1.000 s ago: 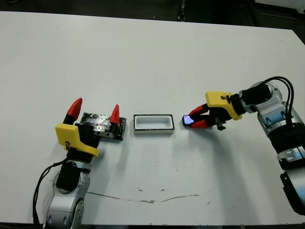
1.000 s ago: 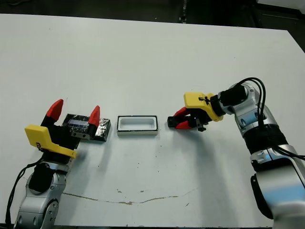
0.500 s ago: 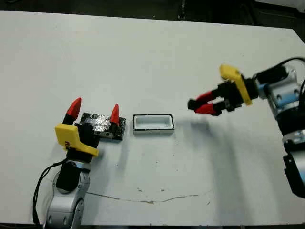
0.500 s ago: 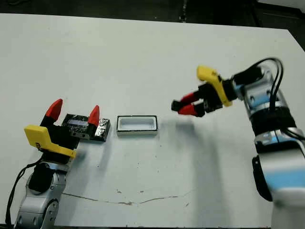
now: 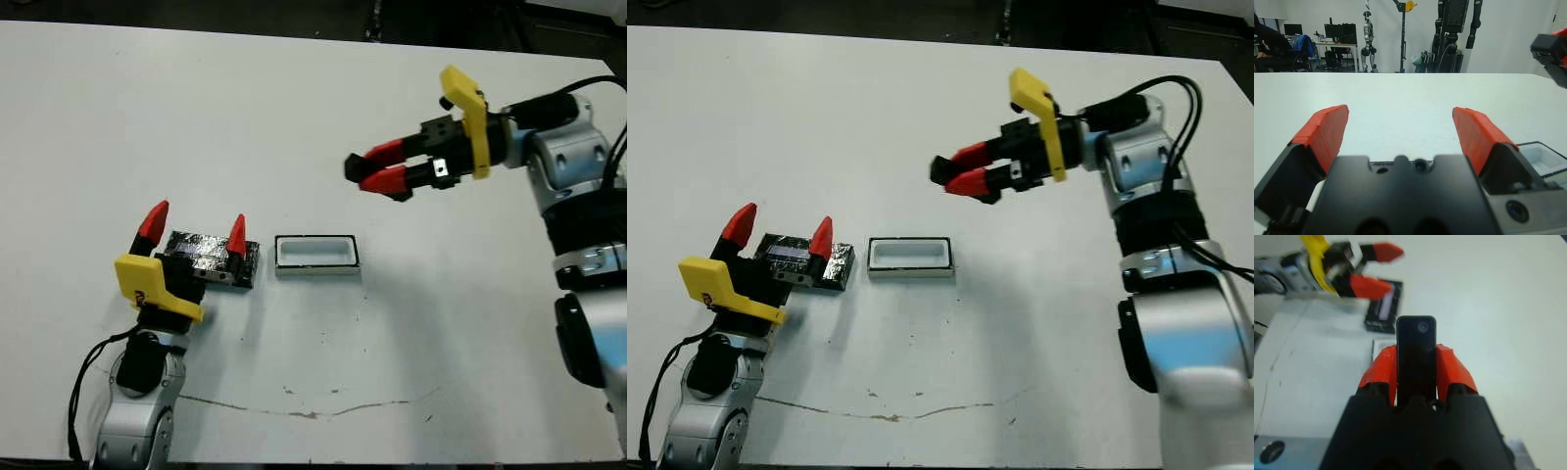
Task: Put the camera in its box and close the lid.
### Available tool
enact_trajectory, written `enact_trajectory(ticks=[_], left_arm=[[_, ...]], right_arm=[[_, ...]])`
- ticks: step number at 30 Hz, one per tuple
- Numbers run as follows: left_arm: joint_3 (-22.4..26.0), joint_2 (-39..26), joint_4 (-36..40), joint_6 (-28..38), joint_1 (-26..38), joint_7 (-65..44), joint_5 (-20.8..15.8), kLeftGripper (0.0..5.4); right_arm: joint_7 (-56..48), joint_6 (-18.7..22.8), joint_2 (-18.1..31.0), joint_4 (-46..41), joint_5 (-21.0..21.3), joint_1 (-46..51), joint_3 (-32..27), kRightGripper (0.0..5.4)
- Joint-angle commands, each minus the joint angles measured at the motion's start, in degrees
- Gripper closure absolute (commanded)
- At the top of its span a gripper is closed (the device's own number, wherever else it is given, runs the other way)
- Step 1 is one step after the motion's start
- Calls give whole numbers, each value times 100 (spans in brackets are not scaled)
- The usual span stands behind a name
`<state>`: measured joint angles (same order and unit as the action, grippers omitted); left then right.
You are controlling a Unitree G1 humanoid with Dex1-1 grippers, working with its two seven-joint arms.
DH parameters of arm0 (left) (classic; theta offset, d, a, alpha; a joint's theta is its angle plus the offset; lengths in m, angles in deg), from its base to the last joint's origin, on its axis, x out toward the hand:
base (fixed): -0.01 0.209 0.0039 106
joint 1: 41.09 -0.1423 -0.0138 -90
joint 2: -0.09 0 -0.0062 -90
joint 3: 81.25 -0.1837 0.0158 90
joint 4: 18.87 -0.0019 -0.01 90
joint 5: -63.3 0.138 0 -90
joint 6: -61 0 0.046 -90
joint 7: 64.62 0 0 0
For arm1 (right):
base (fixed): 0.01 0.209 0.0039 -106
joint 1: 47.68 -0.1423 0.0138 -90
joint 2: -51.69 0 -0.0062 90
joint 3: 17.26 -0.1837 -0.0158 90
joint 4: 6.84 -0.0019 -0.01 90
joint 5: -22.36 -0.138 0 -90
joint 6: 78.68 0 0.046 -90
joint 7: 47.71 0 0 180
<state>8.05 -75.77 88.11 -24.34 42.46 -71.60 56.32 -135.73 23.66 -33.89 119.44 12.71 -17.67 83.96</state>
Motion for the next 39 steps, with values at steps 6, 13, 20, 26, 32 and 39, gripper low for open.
enact_trajectory(ticks=[6, 13, 20, 26, 32, 39], left_arm=[[11, -27, -35, -62, -14, 8, -1, 0], [17, -29, -123, 6, 29, 7, 25, 0], [9, -18, -98, -40, 14, 10, 15, 0], [3, -9, -84, -27, -7, 33, 48, 0], [4, -12, -67, -51, -15, 20, 30, 0], [-1, -11, -99, -26, -9, 2, 20, 0]], right_arm=[[35, -47, -478, 57, -94, 185, 147, 372], [-8, 8, -640, 105, -6, 229, 376, 372], [15, -36, -668, 63, 24, 361, 506, 372], [75, -64, -647, -25, 44, 479, 511, 372], [63, -120, -674, 115, 44, 573, 499, 372], [209, -233, -714, 163, 109, 665, 536, 372]])
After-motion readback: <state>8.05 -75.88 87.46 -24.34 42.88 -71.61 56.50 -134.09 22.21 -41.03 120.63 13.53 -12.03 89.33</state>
